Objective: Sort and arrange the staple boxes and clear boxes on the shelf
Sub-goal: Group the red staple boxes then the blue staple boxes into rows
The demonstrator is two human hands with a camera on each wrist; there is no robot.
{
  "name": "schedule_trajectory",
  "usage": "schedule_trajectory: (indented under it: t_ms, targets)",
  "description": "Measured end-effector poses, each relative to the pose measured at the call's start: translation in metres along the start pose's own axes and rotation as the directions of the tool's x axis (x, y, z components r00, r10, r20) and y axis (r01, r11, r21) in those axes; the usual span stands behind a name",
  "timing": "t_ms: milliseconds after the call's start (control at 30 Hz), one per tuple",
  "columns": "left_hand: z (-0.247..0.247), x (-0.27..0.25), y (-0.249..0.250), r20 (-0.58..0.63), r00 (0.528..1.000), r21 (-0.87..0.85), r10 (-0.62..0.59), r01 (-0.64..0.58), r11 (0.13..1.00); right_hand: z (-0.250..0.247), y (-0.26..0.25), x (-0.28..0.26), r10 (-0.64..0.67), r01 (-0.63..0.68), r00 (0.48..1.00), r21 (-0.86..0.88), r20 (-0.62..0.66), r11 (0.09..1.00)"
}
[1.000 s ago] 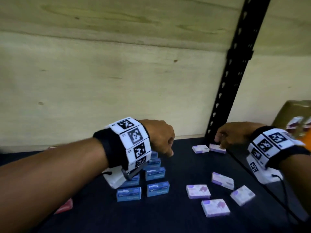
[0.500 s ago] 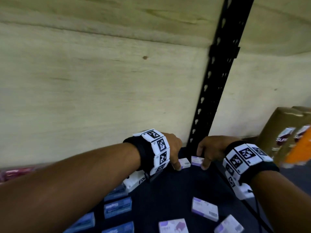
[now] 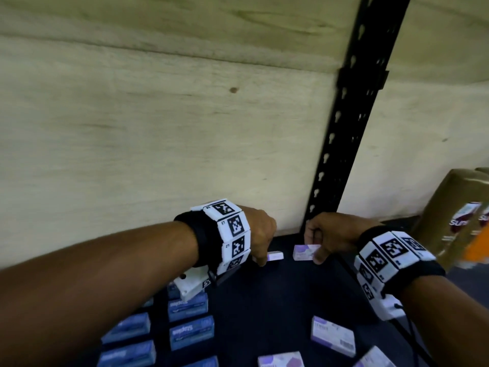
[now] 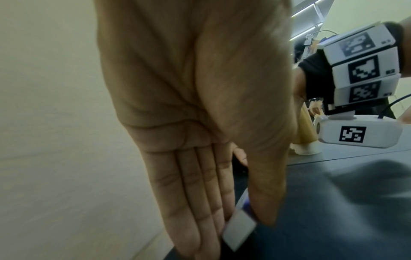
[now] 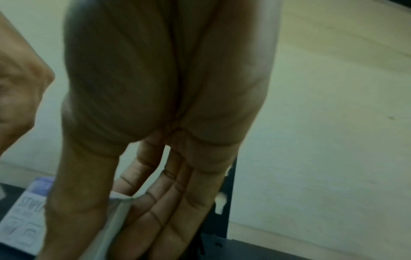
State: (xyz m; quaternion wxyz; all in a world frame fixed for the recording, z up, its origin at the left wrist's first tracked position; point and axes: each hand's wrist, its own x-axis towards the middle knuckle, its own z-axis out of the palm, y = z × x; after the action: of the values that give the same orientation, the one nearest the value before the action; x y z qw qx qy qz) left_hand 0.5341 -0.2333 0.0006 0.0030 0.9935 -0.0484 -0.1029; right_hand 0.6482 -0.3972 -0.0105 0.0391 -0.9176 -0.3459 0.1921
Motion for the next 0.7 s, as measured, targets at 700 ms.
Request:
schedule_trajectory:
  t_ms: [700]
  targets:
    - [0.011,-0.033,-0.031,-0.009,0.993,0.077,-0.122,0.122,0.99,0.0,-0.047,0.004,-0.037,0.038,0.999,0.038,-0.024,0.999]
